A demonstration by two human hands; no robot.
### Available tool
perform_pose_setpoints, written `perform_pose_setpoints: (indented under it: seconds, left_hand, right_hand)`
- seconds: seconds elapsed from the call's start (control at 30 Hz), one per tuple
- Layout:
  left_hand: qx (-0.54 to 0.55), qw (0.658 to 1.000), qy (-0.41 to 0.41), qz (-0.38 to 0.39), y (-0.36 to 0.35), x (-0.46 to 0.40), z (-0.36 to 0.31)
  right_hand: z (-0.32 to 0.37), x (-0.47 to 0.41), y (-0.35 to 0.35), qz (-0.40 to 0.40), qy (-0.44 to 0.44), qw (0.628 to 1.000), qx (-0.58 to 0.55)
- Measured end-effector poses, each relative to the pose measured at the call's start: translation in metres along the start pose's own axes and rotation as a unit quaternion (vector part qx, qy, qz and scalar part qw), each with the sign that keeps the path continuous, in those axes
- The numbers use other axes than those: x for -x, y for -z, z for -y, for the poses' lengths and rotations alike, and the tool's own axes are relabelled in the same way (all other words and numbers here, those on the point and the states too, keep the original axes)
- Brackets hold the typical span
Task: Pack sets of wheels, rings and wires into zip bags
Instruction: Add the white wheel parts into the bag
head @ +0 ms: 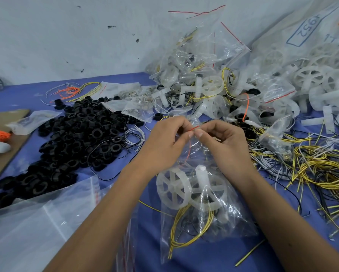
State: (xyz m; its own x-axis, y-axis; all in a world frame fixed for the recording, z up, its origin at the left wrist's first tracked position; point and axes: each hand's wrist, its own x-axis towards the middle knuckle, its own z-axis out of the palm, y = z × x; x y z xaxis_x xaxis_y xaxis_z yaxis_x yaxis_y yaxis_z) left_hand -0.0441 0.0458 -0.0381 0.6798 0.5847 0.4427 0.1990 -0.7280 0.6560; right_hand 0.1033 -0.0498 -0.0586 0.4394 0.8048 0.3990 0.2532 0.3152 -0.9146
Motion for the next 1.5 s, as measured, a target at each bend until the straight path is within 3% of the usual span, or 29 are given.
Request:
perform_pose_setpoints:
  seconds: [0.5, 0.77, 0.97, 1.5]
  left_hand:
    - [0.008, 1.0, 0.003, 0.005, 0.003, 0.0, 0.008]
    - [0.039, 0.997, 0.06, 0.0, 0.007, 0.001, 0.015]
    - [-0.022, 1.0, 0.013, 0.015, 0.005, 0.0, 0.014]
    - [-0.028, 0.999, -0.022, 0.034, 0.007, 0.002, 0.013]
  right_hand:
    - [0.0, 0.0, -0.002, 0.021, -0.025, 0.999, -0.001]
    - [0.0, -0.001, 0.001, 0.007, -0.036, 0.999, 0.013]
    - [0.002, 0.0, 0.001, 0.036, -0.055, 0.998, -0.012]
    - [-0.004, 0.0, -0.001, 0.04, -0.052, 0.998, -0.024]
